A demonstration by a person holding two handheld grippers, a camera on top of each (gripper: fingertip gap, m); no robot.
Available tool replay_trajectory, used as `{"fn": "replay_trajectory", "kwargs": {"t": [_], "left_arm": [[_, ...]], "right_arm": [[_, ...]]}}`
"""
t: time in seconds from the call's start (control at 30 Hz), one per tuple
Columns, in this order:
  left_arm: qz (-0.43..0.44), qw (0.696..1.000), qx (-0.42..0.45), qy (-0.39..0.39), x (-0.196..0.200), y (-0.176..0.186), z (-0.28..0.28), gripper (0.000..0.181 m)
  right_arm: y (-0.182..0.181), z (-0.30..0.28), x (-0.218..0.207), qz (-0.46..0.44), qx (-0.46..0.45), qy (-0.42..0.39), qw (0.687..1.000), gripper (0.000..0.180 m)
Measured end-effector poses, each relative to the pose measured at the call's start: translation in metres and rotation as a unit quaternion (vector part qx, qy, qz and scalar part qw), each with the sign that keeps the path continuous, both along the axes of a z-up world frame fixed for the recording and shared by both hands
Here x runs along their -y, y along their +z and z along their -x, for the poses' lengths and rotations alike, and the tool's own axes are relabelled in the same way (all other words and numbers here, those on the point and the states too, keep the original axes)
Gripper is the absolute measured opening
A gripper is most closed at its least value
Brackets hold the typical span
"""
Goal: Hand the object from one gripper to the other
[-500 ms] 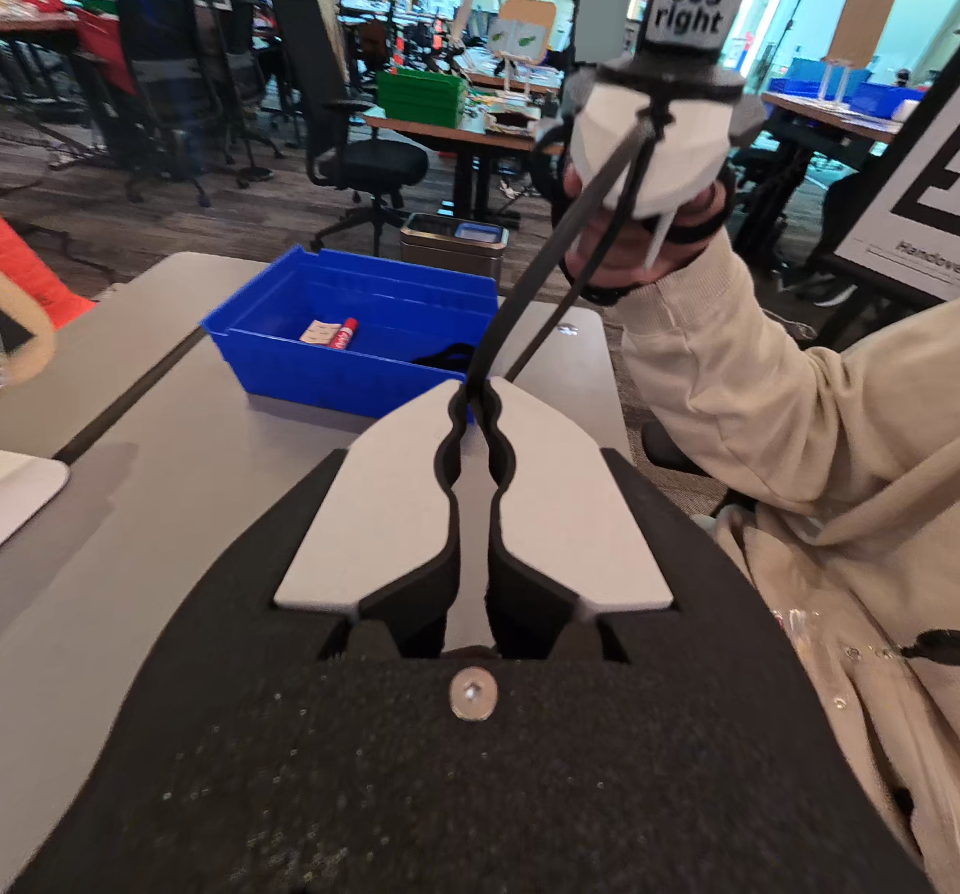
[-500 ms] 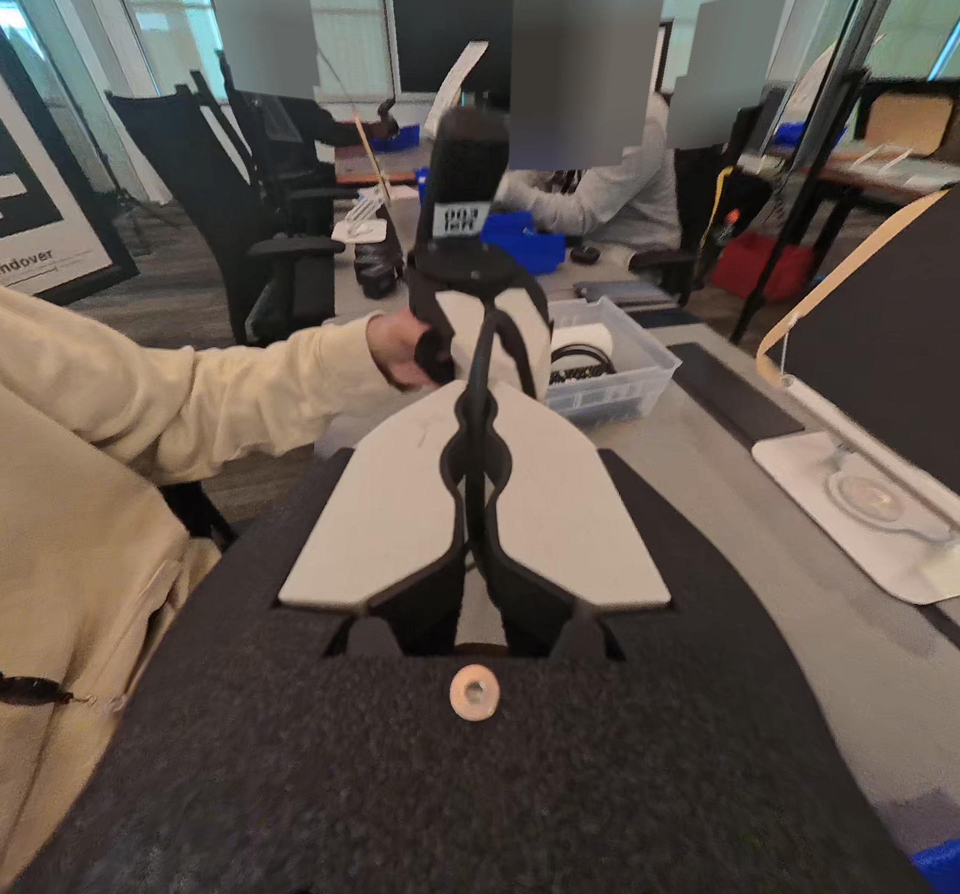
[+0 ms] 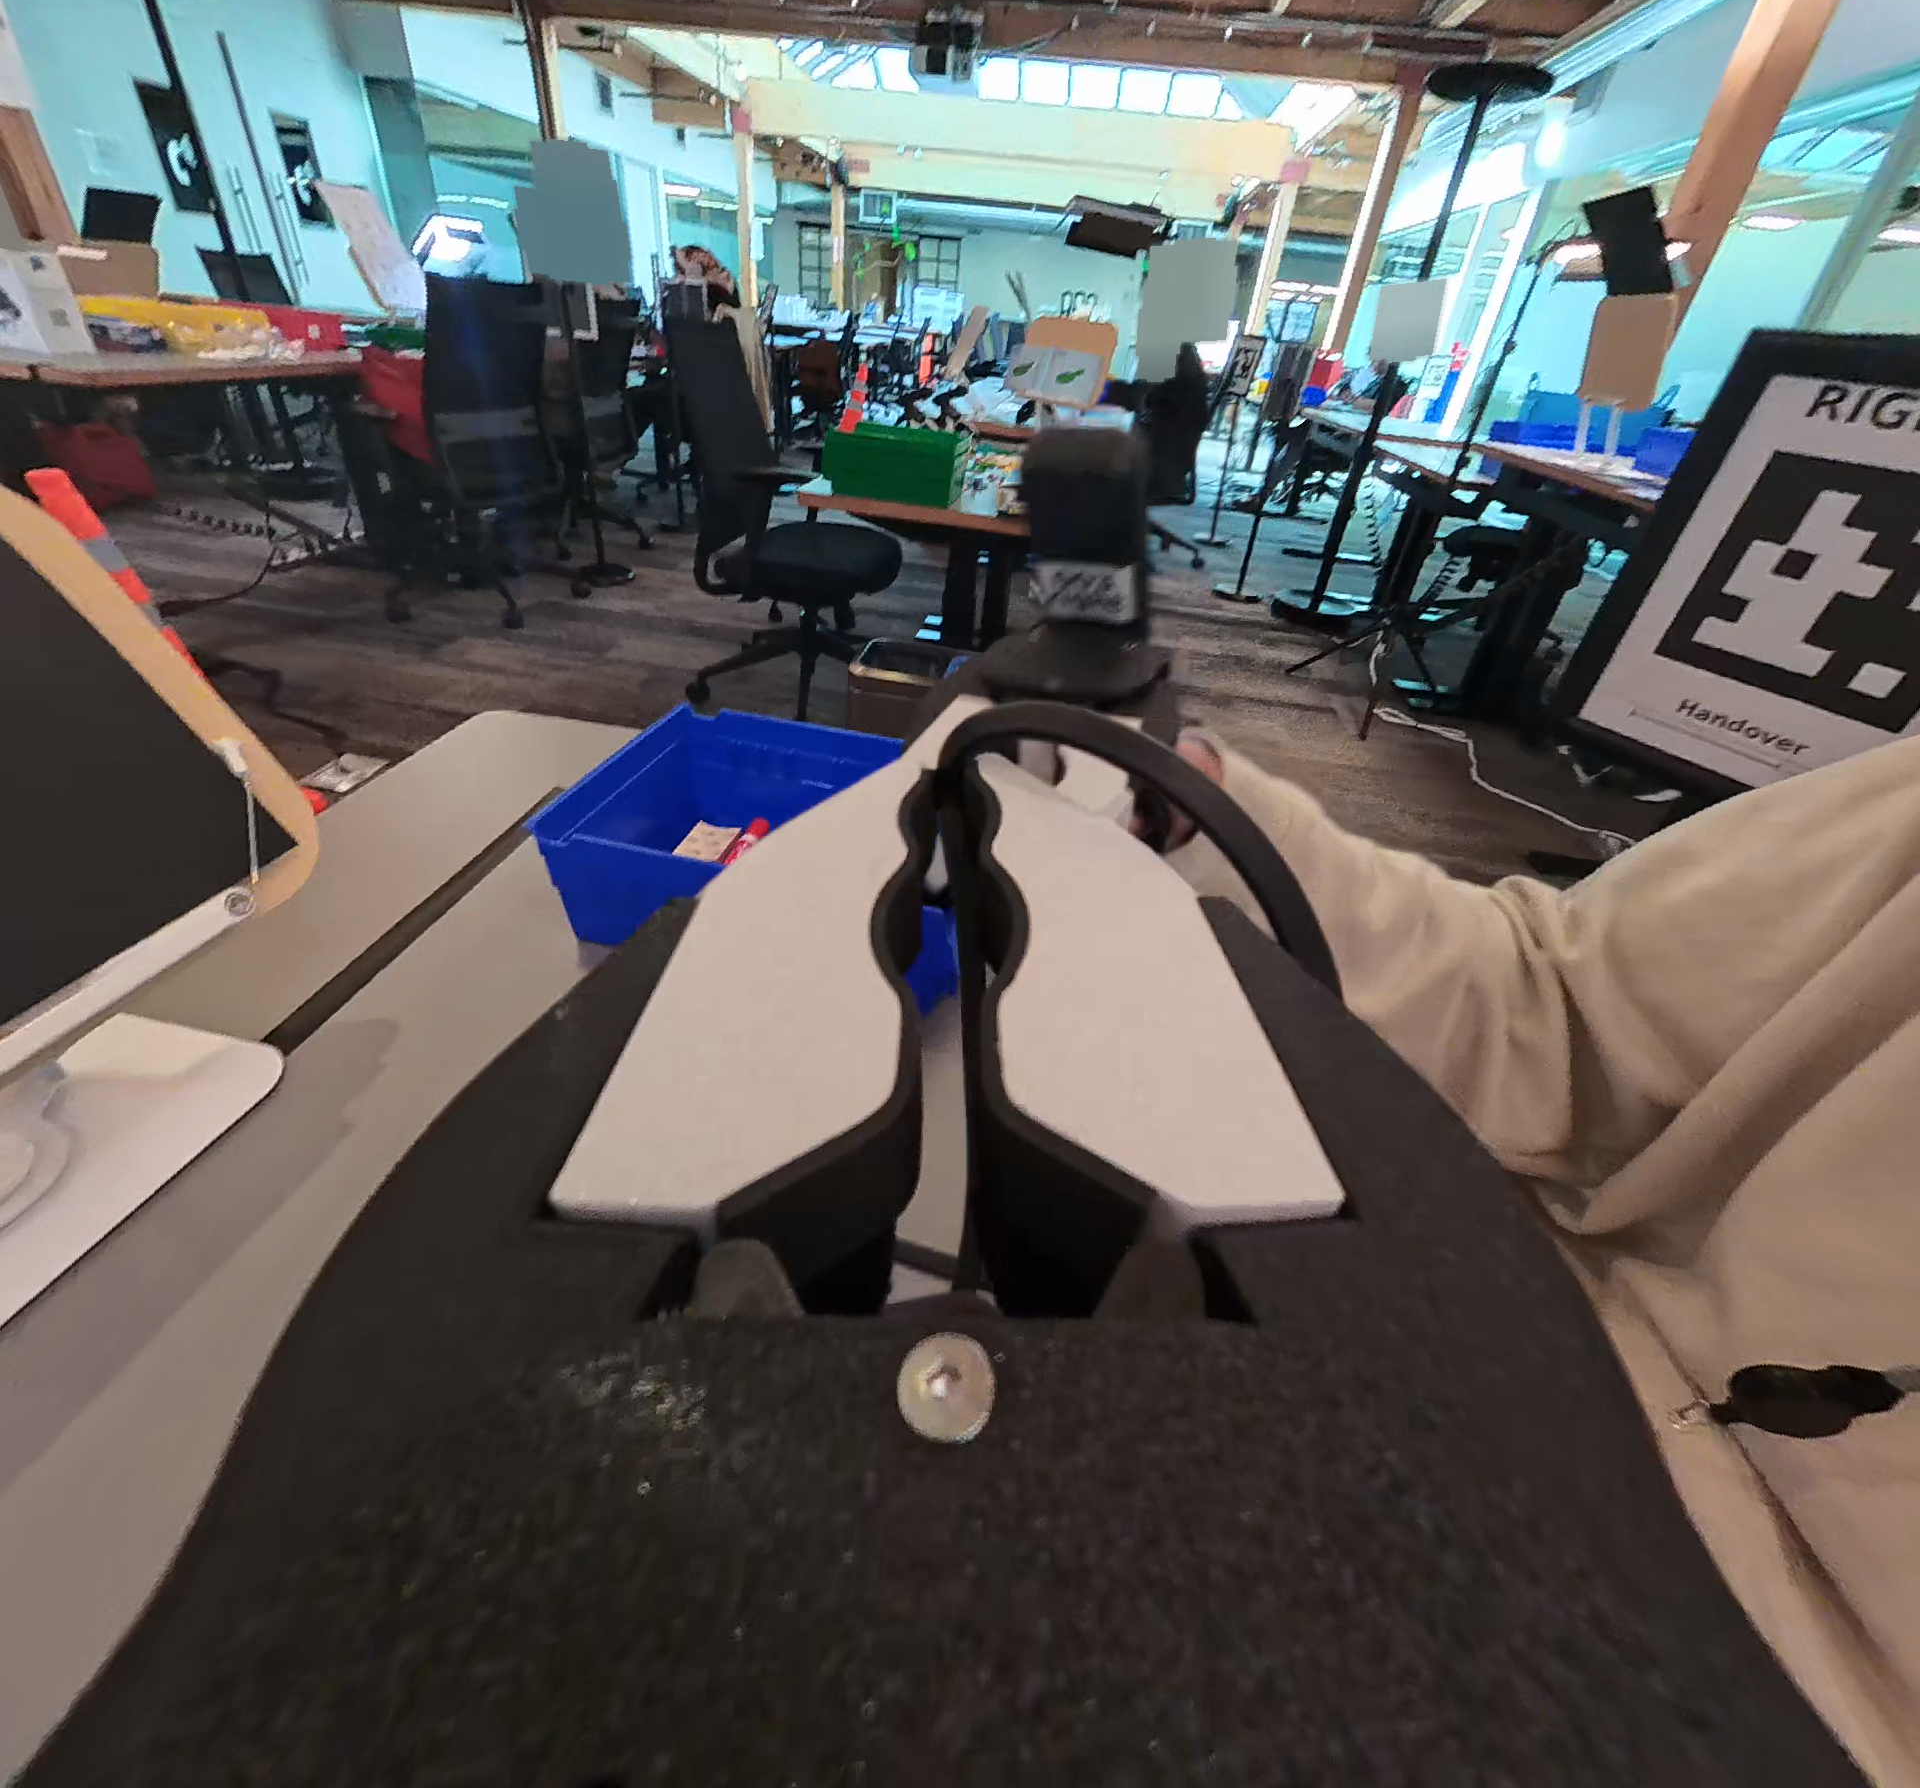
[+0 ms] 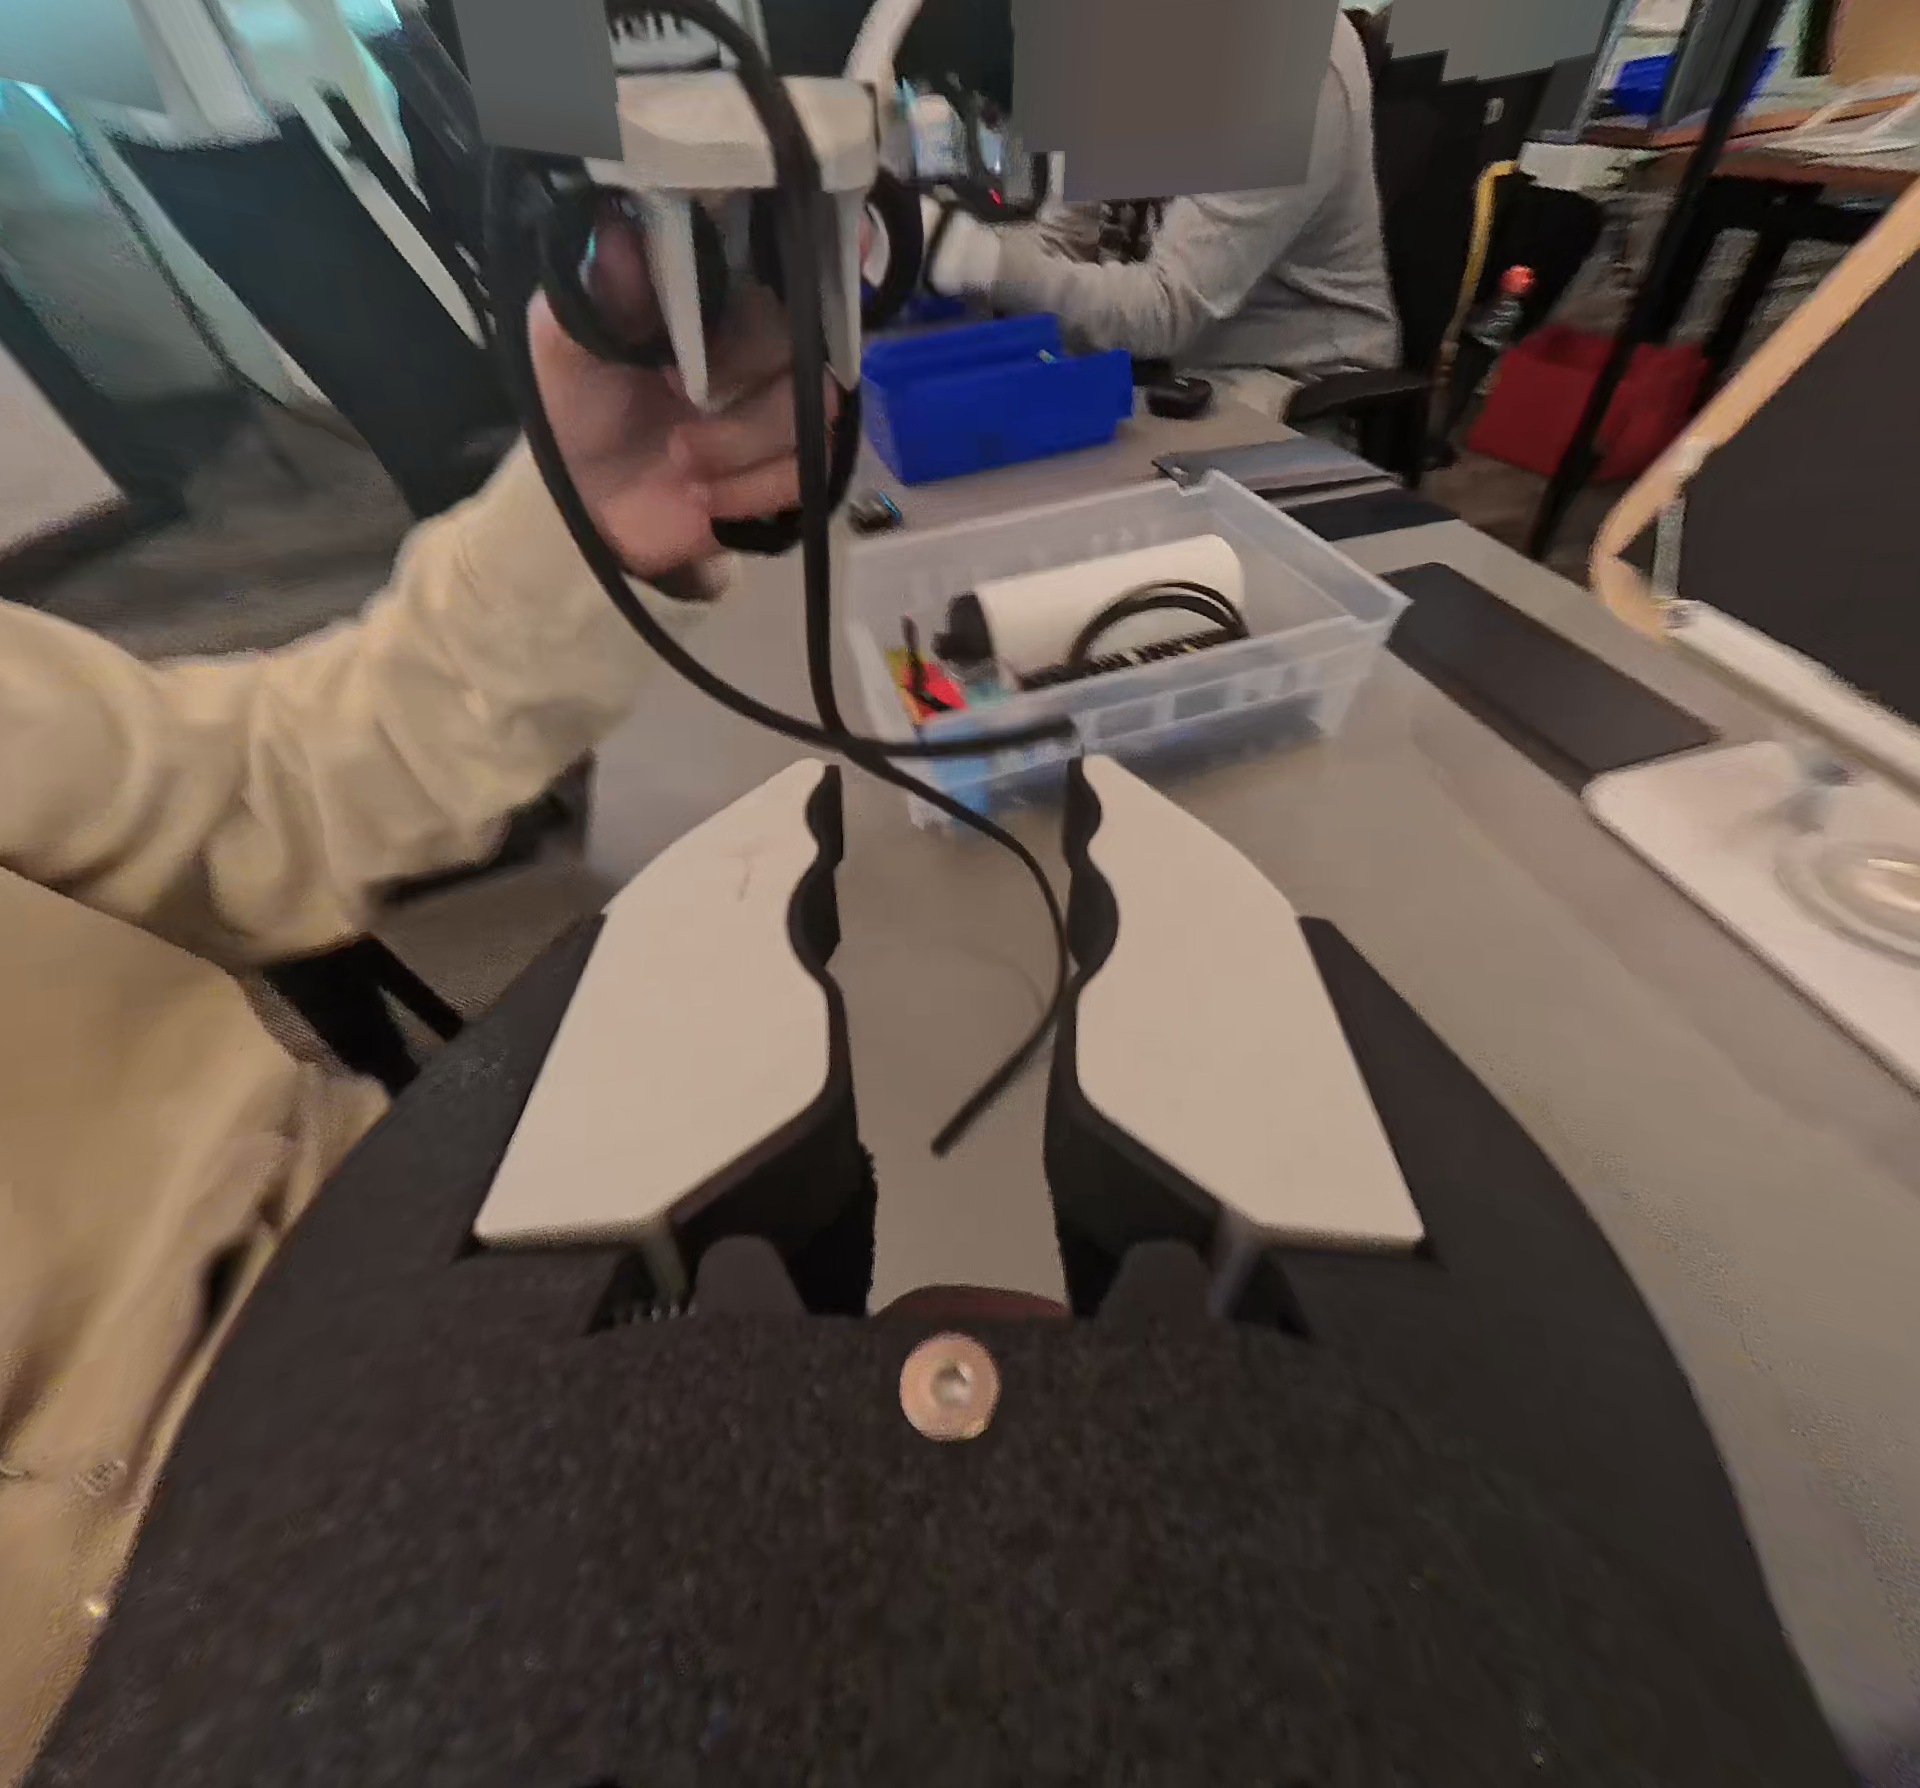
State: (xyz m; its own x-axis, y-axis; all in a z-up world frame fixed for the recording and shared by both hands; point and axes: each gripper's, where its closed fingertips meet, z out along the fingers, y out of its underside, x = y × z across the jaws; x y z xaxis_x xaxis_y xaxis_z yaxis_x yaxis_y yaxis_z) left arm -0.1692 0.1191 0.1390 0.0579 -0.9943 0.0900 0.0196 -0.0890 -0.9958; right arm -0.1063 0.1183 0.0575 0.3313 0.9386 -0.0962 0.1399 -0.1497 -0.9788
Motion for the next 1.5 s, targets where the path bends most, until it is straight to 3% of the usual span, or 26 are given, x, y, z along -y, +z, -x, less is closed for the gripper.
{"fn": "replay_trajectory", "kwargs": {"t": [0.27,0.3,0.33,0.53,0.6,0.73,0.87,1.07,1.17,1.37,1.5], "left_arm": [[0.001,1.000,0.011,-0.024,0.010,0.006,0.000,0.004],[0.002,1.000,0.010,-0.024,0.009,0.005,-0.001,0.003],[0.003,1.000,0.007,-0.023,0.009,0.003,-0.002,0.004],[0.034,0.999,-0.032,0.019,-0.014,-0.016,0.004,0.007],[0.052,0.993,-0.081,0.065,-0.032,-0.040,0.007,0.030],[0.050,0.964,-0.191,0.180,-0.070,-0.107,0.024,0.039],[0.066,0.938,-0.224,0.257,-0.083,-0.162,0.040,0.039],[0.126,0.928,-0.191,0.293,-0.039,-0.253,0.041,0.037],[0.170,0.926,-0.213,0.262,-0.008,-0.272,0.043,0.036],[0.138,0.935,-0.177,0.273,0.014,-0.248,0.057,0.035],[0.148,0.935,-0.176,0.270,0.018,-0.254,0.059,0.035]], "right_arm": [[-0.011,0.079,0.030,0.058,-0.113,0.139,0.982,0.037],[-0.013,0.084,0.034,0.056,-0.109,0.148,0.981,0.028],[-0.017,0.087,0.037,0.043,-0.095,0.153,0.983,0.006],[-0.030,0.058,-0.010,0.003,-0.005,0.001,1.000,0.005],[-0.034,0.031,-0.036,-0.019,0.042,-0.092,0.995,0.005],[-0.041,-0.030,-0.071,-0.044,0.131,-0.241,0.961,0.005],[-0.036,-0.063,-0.079,-0.016,0.113,-0.297,0.948,0.005],[-0.022,-0.088,-0.081,-0.027,0.102,-0.327,0.939,0.005],[0.001,-0.105,-0.086,-0.038,0.094,-0.336,0.936,0.005],[0.110,-0.169,-0.107,-0.064,0.078,-0.364,0.926,0.005],[0.177,-0.205,-0.109,-0.080,0.062,-0.381,0.919,0.005]]}}
